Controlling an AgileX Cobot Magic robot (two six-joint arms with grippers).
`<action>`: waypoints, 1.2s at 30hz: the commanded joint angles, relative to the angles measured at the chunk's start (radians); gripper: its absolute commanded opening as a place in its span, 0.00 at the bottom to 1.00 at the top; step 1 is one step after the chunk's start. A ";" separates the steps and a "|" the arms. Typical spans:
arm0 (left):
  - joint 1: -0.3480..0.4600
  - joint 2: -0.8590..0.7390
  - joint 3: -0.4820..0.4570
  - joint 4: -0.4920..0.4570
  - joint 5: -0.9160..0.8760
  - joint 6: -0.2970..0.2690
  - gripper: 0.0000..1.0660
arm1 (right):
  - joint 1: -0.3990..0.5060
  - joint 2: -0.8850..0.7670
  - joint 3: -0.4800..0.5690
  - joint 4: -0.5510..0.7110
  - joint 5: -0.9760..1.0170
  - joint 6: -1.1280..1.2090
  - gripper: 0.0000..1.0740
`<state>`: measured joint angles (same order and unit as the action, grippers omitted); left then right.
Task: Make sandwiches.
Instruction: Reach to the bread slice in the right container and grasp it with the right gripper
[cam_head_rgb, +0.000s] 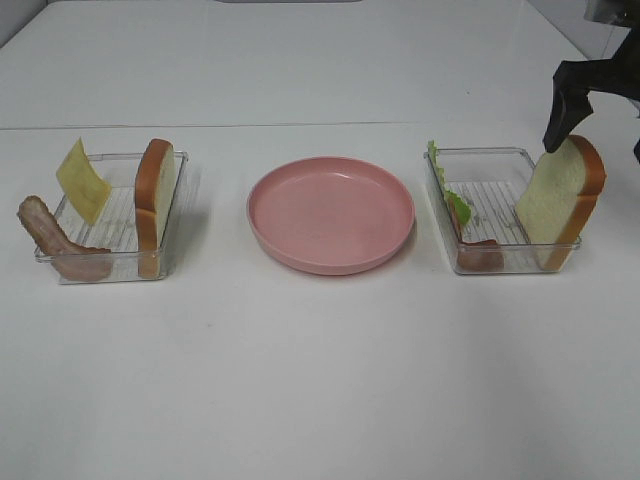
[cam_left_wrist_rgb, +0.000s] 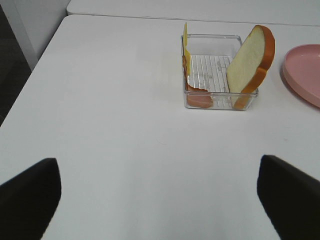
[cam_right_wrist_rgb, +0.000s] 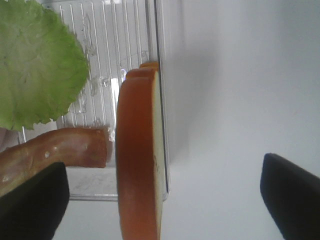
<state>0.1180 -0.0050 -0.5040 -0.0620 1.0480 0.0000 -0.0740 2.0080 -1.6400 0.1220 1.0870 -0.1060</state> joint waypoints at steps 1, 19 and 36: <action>0.002 -0.016 0.005 -0.006 -0.014 -0.006 0.96 | -0.003 0.050 -0.023 0.027 -0.005 -0.017 0.92; 0.002 -0.016 0.005 -0.006 -0.014 -0.006 0.96 | -0.003 0.123 -0.025 0.050 0.007 -0.020 0.24; 0.002 -0.016 0.005 -0.006 -0.014 -0.005 0.96 | -0.002 0.109 -0.029 0.074 0.061 0.014 0.00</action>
<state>0.1180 -0.0050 -0.5040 -0.0620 1.0480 0.0000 -0.0740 2.1310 -1.6640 0.1910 1.1100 -0.1020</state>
